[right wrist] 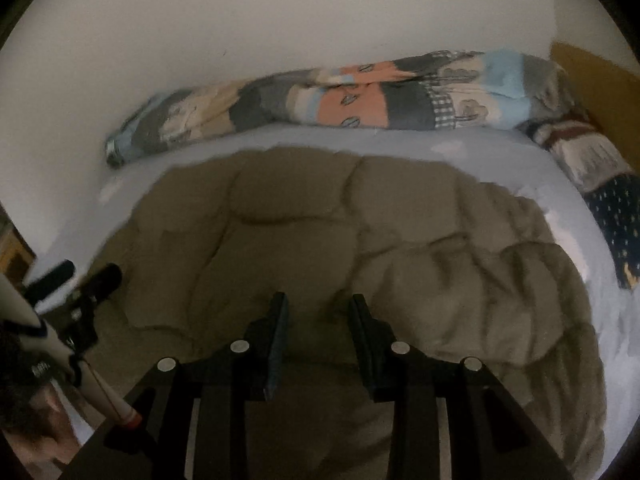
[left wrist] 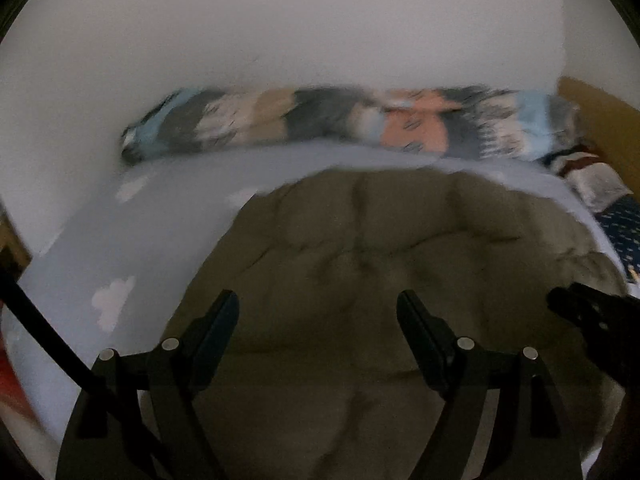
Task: Fold large clothes
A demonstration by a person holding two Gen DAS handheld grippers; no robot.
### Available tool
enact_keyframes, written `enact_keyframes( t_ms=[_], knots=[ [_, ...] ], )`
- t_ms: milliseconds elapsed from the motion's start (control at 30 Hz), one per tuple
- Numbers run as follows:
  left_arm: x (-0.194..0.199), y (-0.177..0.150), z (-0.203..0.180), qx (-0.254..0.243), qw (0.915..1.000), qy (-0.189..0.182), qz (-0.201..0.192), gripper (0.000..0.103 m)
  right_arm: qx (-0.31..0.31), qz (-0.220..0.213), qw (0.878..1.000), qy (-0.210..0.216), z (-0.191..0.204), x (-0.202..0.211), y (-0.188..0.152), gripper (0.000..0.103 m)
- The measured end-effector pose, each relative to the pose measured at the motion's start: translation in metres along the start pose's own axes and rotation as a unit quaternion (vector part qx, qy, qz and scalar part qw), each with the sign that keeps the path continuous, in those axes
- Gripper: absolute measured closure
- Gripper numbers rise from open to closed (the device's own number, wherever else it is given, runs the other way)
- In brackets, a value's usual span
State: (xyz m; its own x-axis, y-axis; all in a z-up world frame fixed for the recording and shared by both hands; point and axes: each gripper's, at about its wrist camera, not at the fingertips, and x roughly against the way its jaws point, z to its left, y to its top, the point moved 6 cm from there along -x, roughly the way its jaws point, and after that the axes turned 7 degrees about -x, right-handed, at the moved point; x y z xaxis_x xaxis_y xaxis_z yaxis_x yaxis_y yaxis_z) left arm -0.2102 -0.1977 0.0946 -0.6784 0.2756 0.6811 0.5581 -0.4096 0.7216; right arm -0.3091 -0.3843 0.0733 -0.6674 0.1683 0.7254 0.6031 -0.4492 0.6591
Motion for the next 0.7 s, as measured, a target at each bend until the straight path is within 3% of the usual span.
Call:
enact_keyframes(
  t_ms=[133,233,367,500,700],
  knots=[
    [-0.034,-0.023,0.008,0.020,0.9971,-0.017,0.071,0.022,-0.010,0.035,0.999,-0.011,-0.004,-0.025,-0.009,0.067],
    [-0.030,-0.021,0.005,0.005,0.9981,-0.009,0.061,0.022,-0.025,0.033,0.999,0.004,-0.009,-0.020,-0.007,0.067],
    [-0.011,-0.008,-0.004,0.001,0.9995,-0.027,0.019,0.022,-0.064,-0.009,0.998,0.015,-0.027,0.016,0.004,0.067],
    [0.005,-0.002,-0.027,-0.032,0.9984,-0.045,-0.010,0.022,-0.072,-0.042,0.994,-0.073,-0.067,0.046,0.007,0.067],
    [0.007,-0.011,-0.048,-0.065,0.9965,-0.052,-0.010,0.022,-0.150,0.008,0.980,-0.130,-0.139,0.051,-0.023,0.067]
  ],
)
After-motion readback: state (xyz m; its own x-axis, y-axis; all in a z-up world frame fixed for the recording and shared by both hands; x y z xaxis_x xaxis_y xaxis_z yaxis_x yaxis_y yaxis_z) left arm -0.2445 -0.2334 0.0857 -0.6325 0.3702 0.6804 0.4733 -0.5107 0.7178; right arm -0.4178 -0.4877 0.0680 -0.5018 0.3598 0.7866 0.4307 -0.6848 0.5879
